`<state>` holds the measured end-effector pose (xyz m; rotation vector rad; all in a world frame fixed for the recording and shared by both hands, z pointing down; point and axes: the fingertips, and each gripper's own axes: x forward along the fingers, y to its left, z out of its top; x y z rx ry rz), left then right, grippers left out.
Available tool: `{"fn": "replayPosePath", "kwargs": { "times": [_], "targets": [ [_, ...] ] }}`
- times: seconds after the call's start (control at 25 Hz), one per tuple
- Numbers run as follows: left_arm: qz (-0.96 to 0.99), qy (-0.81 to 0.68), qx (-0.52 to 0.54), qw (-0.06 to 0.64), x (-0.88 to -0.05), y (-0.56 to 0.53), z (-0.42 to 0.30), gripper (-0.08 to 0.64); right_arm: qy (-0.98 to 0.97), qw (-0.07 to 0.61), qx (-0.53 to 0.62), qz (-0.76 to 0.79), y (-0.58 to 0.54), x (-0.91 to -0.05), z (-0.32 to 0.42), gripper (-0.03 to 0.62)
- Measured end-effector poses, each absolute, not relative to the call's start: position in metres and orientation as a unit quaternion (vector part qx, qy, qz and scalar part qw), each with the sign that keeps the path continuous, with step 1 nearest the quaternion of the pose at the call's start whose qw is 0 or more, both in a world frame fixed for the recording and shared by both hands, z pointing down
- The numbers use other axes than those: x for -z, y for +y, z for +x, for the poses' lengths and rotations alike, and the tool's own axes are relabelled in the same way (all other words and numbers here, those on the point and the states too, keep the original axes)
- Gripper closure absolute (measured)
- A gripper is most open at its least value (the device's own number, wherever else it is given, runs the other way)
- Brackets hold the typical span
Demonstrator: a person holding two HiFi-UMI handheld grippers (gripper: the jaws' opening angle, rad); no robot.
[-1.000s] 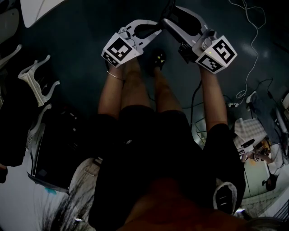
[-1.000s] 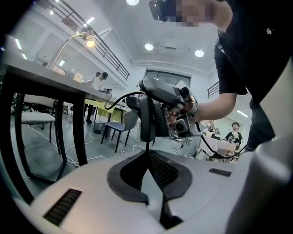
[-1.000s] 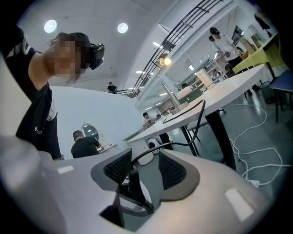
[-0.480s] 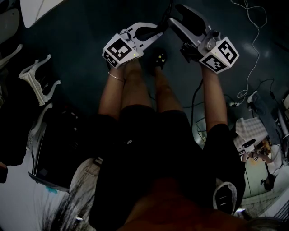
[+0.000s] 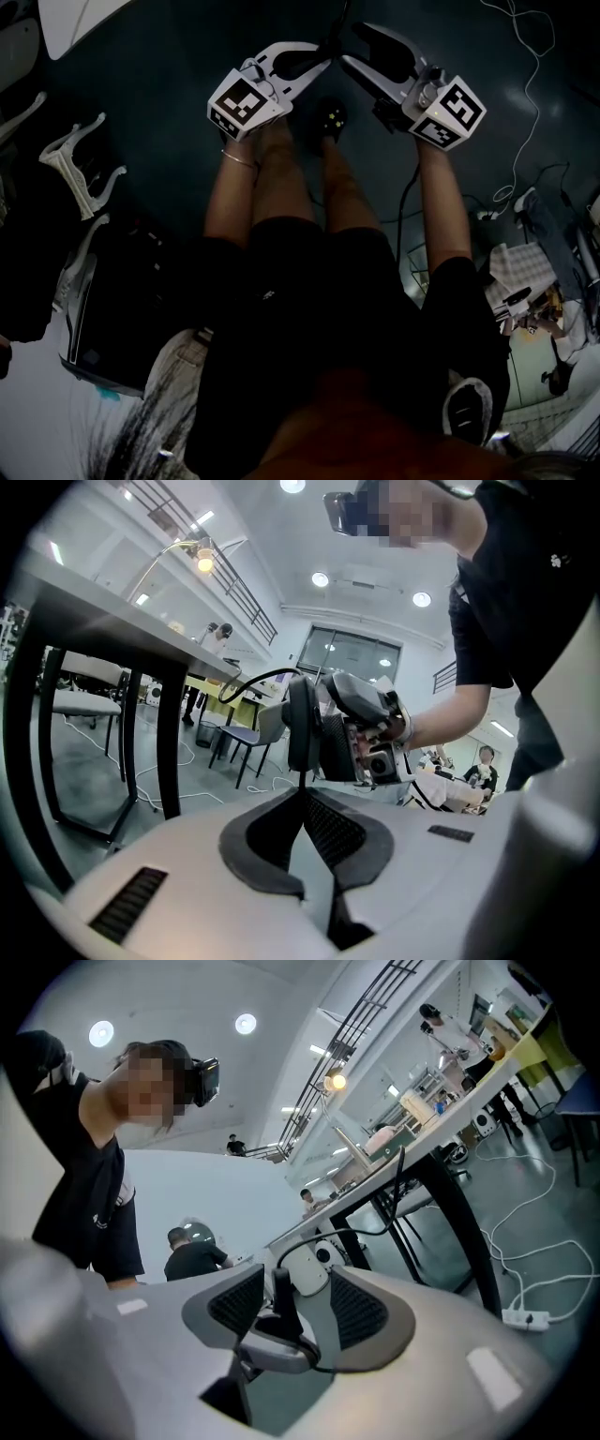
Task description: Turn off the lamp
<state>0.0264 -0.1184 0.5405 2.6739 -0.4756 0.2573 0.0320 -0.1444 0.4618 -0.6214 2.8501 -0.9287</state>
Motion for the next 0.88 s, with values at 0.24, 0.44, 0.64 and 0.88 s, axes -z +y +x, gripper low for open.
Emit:
{"fn": "replayPosePath", "kwargs": {
  "times": [0.24, 0.44, 0.64, 0.88],
  "targets": [
    [0.96, -0.174, -0.087, 0.203, -0.536, -0.121, 0.028, 0.545, 0.931, 0.025, 0.314, -0.187, -0.134, -0.475, 0.022, 0.402],
    [0.961, -0.172, -0.084, 0.202, -0.534, -0.122, 0.031, 0.545, 0.931, 0.015, 0.313, -0.187, -0.134, -0.481, 0.019, 0.402],
    [0.961, -0.171, -0.079, 0.201, -0.53, -0.123, 0.033, 0.545, 0.93, 0.011, 0.316, -0.189, -0.132, -0.486, 0.019, 0.411],
    [0.961, -0.172, -0.079, 0.199, -0.53, -0.124, 0.033, 0.545, 0.931, 0.018, 0.315, -0.185, -0.131, -0.485, 0.019, 0.468]
  ]
}}
